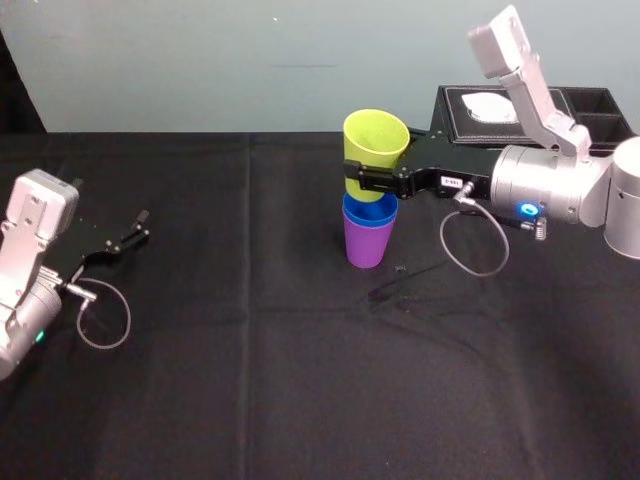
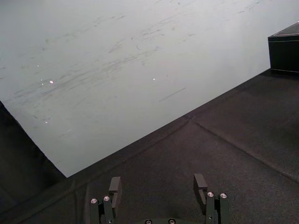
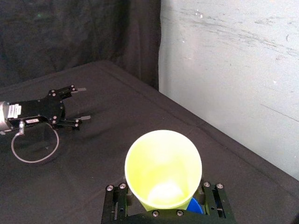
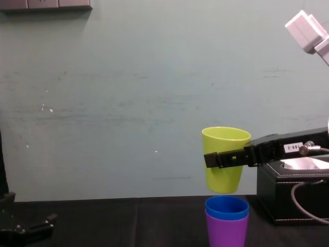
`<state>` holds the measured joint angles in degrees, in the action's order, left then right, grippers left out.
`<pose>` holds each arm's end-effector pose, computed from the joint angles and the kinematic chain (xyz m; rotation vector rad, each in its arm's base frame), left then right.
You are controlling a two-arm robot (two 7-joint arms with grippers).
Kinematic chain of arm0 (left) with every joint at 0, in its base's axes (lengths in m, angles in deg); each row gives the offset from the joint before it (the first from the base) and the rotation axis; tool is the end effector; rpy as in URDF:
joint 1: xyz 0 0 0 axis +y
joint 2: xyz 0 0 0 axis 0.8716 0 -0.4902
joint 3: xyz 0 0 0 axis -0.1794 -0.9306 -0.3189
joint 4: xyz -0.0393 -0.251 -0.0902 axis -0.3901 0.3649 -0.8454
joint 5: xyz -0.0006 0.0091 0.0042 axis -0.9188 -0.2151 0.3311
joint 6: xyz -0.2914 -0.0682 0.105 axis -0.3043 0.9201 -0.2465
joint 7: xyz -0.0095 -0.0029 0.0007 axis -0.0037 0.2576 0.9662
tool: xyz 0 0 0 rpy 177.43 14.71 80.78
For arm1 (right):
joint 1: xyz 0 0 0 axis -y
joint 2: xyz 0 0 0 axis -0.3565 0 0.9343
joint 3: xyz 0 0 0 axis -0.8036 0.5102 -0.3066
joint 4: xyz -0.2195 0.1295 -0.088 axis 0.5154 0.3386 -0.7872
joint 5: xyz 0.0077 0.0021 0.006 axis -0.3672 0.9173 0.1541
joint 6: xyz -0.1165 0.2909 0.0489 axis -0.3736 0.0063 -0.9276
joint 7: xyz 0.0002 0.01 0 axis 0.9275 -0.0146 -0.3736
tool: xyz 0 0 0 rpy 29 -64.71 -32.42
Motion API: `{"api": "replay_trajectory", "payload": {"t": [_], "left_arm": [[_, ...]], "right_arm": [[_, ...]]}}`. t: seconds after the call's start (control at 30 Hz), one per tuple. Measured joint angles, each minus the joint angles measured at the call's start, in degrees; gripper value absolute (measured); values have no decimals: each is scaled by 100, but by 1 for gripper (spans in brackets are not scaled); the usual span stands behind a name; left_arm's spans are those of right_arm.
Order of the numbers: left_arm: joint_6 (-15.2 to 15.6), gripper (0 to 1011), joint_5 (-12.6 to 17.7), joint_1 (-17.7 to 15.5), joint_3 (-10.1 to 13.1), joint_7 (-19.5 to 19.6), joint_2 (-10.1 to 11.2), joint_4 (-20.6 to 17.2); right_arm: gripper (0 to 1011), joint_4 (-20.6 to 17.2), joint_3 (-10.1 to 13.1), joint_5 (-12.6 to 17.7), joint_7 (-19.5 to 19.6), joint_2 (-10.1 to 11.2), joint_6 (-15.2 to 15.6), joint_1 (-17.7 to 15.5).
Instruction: Stack the three plastic cups sequentially using one hand.
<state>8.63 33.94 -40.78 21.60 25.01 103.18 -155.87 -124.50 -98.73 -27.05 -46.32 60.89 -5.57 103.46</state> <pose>0.3625 0.0688 -0.2873 0.3045 -0.2849 1.2478 0.4449 -0.0181 -0.1564 -0.2682 0.0340 -0.6498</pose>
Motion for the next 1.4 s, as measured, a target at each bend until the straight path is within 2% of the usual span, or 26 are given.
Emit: {"api": "replay_trajectory", "payload": {"t": [0.4, 0.73, 1.4], "left_arm": [[0, 1011, 0, 0, 0, 0, 0, 0], [0, 1011, 0, 0, 0, 0, 0, 0], [0, 1011, 0, 0, 0, 0, 0, 0]], "right_arm": [[731, 311, -65, 15, -34, -48, -196, 52], [731, 432, -118, -30, -65, -59, -248, 65], [731, 896, -208, -245, -98, -237, -323, 113]]}}
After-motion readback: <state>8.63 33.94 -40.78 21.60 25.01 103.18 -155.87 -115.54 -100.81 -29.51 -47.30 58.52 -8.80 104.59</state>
